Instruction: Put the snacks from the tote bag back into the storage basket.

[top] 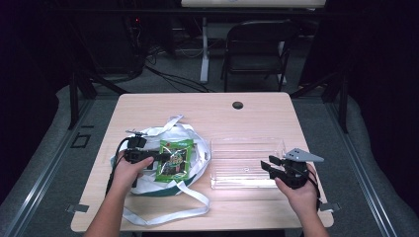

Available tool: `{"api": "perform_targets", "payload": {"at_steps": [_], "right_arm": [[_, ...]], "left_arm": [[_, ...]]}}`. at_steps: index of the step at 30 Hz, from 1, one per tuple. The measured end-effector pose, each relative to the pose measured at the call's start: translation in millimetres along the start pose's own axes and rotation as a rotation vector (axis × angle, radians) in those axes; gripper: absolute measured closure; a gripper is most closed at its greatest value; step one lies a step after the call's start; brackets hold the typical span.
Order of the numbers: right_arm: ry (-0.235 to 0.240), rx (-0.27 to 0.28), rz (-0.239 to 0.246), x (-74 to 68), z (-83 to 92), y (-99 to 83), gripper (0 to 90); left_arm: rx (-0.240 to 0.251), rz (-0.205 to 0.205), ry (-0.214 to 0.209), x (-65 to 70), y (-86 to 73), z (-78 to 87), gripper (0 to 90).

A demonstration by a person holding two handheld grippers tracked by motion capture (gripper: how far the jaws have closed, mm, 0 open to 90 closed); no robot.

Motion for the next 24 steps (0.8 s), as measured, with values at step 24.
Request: {"api": "perform_targets", "payload": {"at_steps": [24], "right_arm": [[-0.031, 0.012, -0.005, 2.6, 9.9, -4.7, 54.2]], "left_arm": [[-0.084, -0.022, -0.059, 4.5, 0.0, -26.9, 32.1]]}}
Point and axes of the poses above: each handheld gripper's, and its own axes: z roughly backward along the jaws, y roughly out of its top, x roughly to its right, the point moved 5 cm from there along -z, roughly forward along the jaws, and after that the axes turned 12 degrees about -z, right-handed, at the moved point
